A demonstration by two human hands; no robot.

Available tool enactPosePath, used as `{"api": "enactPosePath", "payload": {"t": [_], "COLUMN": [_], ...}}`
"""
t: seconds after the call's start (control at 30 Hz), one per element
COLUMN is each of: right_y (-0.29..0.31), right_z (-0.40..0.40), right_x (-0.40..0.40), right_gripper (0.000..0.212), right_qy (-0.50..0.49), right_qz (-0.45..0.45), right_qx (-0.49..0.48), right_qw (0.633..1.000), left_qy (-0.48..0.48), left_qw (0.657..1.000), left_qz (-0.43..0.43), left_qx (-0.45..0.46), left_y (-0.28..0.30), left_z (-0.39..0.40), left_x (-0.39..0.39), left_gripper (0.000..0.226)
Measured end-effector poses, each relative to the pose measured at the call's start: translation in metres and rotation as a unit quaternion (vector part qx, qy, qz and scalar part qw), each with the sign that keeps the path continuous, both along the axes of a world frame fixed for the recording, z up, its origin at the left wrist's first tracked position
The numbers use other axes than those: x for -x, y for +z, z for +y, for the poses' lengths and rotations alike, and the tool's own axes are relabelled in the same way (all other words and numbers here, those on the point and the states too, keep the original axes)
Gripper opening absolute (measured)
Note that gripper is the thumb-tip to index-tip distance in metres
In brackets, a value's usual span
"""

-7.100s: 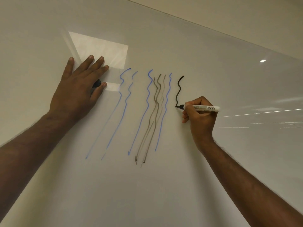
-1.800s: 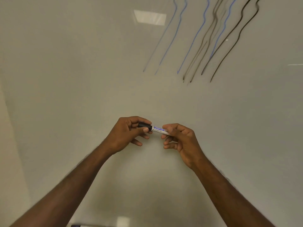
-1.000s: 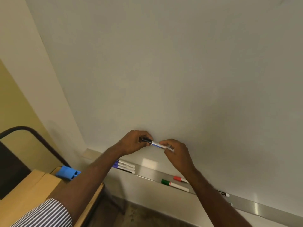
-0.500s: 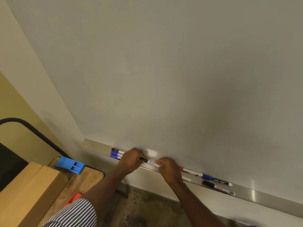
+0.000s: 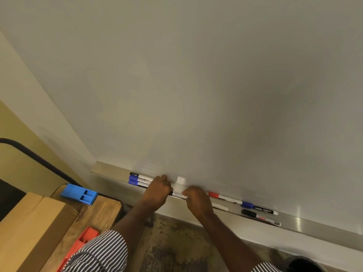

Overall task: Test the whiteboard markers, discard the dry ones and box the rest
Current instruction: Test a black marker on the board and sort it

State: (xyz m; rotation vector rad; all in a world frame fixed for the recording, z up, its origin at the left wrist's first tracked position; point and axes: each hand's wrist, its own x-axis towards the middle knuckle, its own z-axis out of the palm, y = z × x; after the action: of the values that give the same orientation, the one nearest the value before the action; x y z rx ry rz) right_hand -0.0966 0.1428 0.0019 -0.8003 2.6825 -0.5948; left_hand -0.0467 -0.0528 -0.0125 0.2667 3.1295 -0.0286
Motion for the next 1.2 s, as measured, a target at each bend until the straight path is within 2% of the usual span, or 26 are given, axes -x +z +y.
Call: {"api": "enactPosePath", "payload": {"t": [0.17, 0.4, 0.7, 0.9, 1.1, 1.2], "right_y": [0.001, 0.001, -0.004, -0.004, -0.011, -0.018], "right_z": [-0.004, -0.007, 0.012, 0.054, 0.127, 0.175], "right_x": [-0.002, 0.000, 0.000, 0.017, 0.030, 0.036], "right_gripper": [0.038, 0.037, 0.040, 0.037, 0.041, 0.044], "right_qy": [0.028, 0.051, 0.086, 0.102, 0.065, 0.038], "right_qz": [0.005, 0.009, -0.008, 0.032, 0.038, 0.081], "right_qx": [-0.024, -0.031, 0.027, 0.053, 0.055, 0.072], "right_qw": [0.999, 0.998, 0.996, 0.993, 0.996, 0.993], "left_qy": [0.005, 0.036, 0.044, 0.038, 0.007, -0.015], "left_qw": [1.000, 0.999, 0.995, 0.989, 0.989, 0.986], "left_qz": [0.009, 0.013, 0.055, 0.060, 0.018, 0.009], "left_qx": [0.021, 0.019, -0.073, -0.133, -0.148, -0.169], "left_y": [-0.004, -0.002, 0.005, 0.002, -0.003, 0.000], "left_z": [-0.002, 0.004, 0.040, 0.083, 0.147, 0.192], "left_x": [-0.003, -0.008, -0.019, -0.013, 0.008, 0.016], "left_gripper": [0.019, 0.010, 0.041, 0.053, 0.049, 0.051]}}
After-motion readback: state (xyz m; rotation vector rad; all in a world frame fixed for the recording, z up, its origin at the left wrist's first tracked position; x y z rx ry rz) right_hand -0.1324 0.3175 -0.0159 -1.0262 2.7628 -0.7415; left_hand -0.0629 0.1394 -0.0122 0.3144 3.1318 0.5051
